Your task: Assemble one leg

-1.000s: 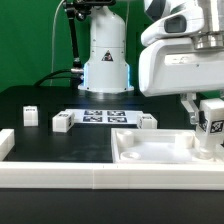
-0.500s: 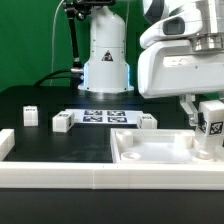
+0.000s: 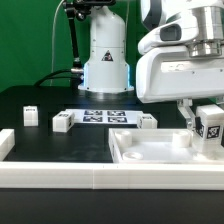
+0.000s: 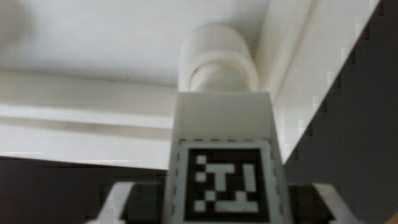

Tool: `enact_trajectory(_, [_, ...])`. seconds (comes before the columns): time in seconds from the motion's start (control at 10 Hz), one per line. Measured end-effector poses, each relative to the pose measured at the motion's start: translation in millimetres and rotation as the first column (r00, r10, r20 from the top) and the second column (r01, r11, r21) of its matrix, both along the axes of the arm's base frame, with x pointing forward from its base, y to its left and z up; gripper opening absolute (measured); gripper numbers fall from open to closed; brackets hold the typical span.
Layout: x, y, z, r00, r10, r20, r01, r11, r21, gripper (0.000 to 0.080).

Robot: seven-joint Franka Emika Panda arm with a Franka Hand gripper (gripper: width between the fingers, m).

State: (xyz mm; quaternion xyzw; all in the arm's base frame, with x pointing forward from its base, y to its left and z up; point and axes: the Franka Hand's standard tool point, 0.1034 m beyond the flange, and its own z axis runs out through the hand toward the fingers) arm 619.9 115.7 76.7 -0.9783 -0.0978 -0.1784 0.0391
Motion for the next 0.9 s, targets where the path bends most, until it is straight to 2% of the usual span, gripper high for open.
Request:
enact_trajectory(0.4, [-12.5,5.1,-10.1,0.999,0.007,0.035,-0.007,1.000,0.000,0.0291])
enact_trajectory(0.7, [-14.6,6.0,-10.8,0.999,0.016,0.050,-0.015,1.000,-0.011,0.0291])
enact_trajectory(0.8, [-14.7,6.1,-10.9,0.999,0.016,0.050,-0.015,1.000,-0.011,0.0367])
enact_trajectory(0.9, [-14.7,6.1,-11.0,0.999,0.016,0.050,-0.015,1.000,-0.011,0.0367])
